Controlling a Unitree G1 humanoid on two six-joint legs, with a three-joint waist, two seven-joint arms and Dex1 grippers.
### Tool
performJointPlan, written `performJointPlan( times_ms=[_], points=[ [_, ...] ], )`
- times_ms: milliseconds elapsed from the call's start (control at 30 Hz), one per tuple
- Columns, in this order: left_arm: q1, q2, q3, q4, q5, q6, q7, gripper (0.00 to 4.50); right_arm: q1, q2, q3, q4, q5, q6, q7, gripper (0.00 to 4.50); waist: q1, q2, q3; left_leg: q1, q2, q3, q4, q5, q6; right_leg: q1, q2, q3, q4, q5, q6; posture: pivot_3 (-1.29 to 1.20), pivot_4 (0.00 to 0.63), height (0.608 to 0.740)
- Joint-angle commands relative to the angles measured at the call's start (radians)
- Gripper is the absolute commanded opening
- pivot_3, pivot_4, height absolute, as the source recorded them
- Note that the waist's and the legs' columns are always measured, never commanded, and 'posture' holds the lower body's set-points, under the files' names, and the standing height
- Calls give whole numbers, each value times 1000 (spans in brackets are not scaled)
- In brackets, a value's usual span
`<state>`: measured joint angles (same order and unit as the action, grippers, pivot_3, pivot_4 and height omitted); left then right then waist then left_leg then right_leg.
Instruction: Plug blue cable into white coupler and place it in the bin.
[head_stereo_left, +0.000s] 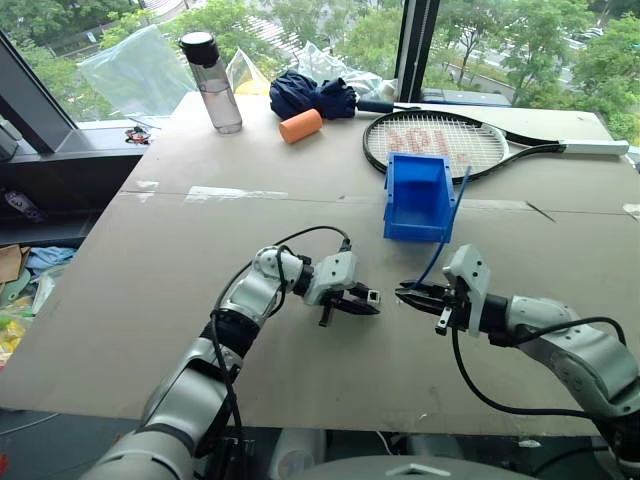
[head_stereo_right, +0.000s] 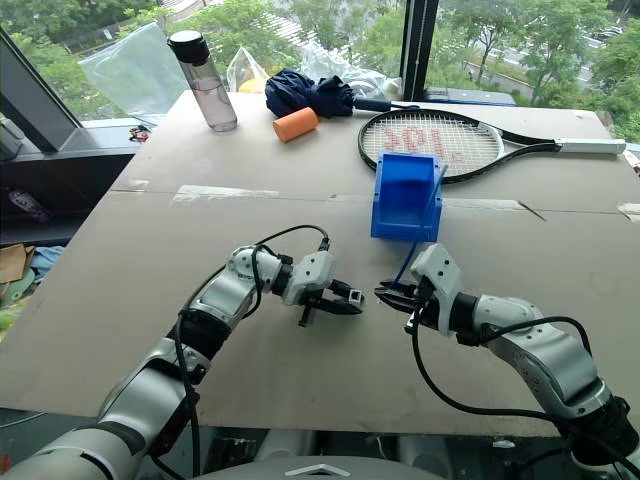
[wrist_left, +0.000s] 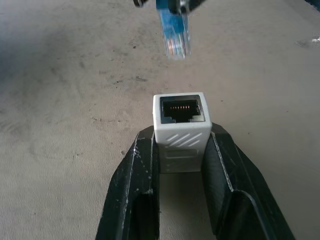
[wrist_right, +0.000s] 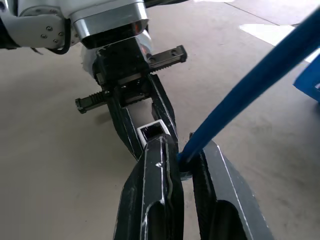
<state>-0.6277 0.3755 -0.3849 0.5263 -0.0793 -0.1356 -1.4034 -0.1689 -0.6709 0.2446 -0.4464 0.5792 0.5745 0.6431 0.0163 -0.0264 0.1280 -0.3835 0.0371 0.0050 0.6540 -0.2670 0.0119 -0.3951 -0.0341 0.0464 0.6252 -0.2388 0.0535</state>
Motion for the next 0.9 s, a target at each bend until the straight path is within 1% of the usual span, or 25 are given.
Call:
performJointPlan(
  times_ms=[33, 333, 500, 667, 800, 900],
  points=[
    [0, -7, -32, 30, 42, -15, -10, 539, -33, 22, 21, 12, -36, -51, 77, 0, -1, 0, 0, 0, 0, 0, 0, 0, 0, 0, 0, 0, 0, 0, 0, 0, 150, 740],
    [29, 3, -28, -31, 28, 11, -21, 539, -91, 103, 45, 73, -104, -45, 117, 0, -4, 0, 0, 1, 0, 0, 0, 0, 0, 0, 0, 0, 1, 1, 1, 0, 150, 740],
    [42, 9, -24, -58, 24, 30, -16, 539, -114, 127, 53, 104, -133, -43, 137, 0, -5, 0, 0, 1, 1, -1, 0, 0, 0, 0, 1, 0, 1, 1, 2, 0, 150, 740],
    [43, 12, -18, -67, 24, 42, -7, 539, -123, 170, -1, 60, -29, 5, 185, 0, -5, 0, 0, 1, 1, -1, 0, 0, 0, 0, 1, -1, 1, 2, 3, 0, 150, 740],
    [41, 13, -16, -71, 24, 49, -4, 539, -124, 148, -9, 43, -8, 40, 230, 0, -5, 0, 0, 1, 1, -2, 0, 0, 0, 0, 1, -1, 1, 2, 3, 0, 150, 740],
    [44, 16, -16, -82, 21, 58, -3, 539, -129, 147, -9, 54, -25, 36, 233, 0, -3, 0, 0, 0, 1, -3, 0, 0, 0, 0, 1, -2, 1, 2, 3, 0, 150, 740]
  ],
)
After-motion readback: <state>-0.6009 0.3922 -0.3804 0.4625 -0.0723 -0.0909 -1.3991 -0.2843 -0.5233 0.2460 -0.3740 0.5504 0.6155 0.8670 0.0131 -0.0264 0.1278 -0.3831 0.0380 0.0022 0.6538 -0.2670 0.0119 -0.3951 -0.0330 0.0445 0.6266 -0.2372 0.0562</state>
